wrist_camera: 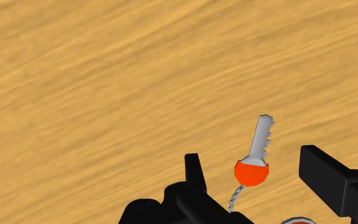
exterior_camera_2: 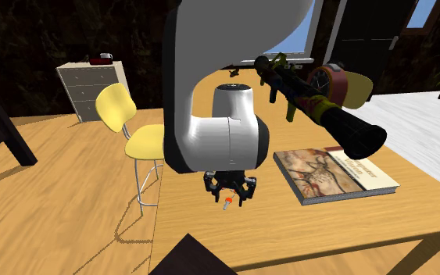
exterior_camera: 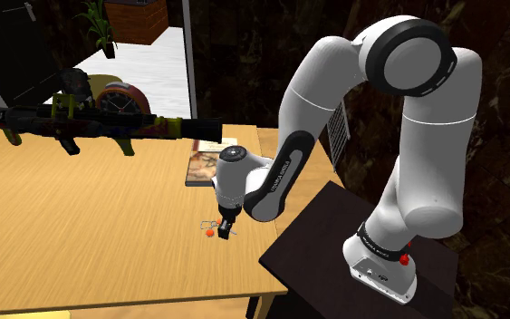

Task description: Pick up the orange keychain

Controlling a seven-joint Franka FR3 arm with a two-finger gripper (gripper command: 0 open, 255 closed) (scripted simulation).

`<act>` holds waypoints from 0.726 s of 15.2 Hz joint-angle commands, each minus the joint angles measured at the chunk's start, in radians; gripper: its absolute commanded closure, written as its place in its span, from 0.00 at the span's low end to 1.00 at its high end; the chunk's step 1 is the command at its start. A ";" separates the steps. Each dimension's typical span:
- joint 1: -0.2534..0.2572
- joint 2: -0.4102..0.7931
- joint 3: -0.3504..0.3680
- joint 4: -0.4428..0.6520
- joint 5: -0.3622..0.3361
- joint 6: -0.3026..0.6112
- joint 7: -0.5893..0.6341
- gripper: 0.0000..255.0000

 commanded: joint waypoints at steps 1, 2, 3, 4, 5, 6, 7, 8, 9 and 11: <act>0.000 0.005 0.001 0.000 0.000 0.003 -0.001 1.00; -0.007 -0.010 0.009 -0.004 0.008 -0.009 -0.007 1.00; -0.013 -0.026 0.017 -0.008 0.016 -0.021 -0.013 1.00; -0.019 -0.042 0.025 -0.011 0.024 -0.033 -0.020 1.00; -0.025 -0.058 0.033 -0.015 0.032 -0.045 -0.026 1.00; -0.031 -0.073 0.040 -0.018 0.041 -0.057 -0.033 1.00; -0.036 -0.089 0.048 -0.021 0.050 -0.070 -0.039 1.00; -0.041 -0.104 0.055 -0.023 0.060 -0.082 -0.046 1.00; -0.046 -0.120 0.062 -0.026 0.069 -0.095 -0.053 1.00; -0.055 -0.150 0.074 -0.030 0.089 -0.121 -0.068 1.00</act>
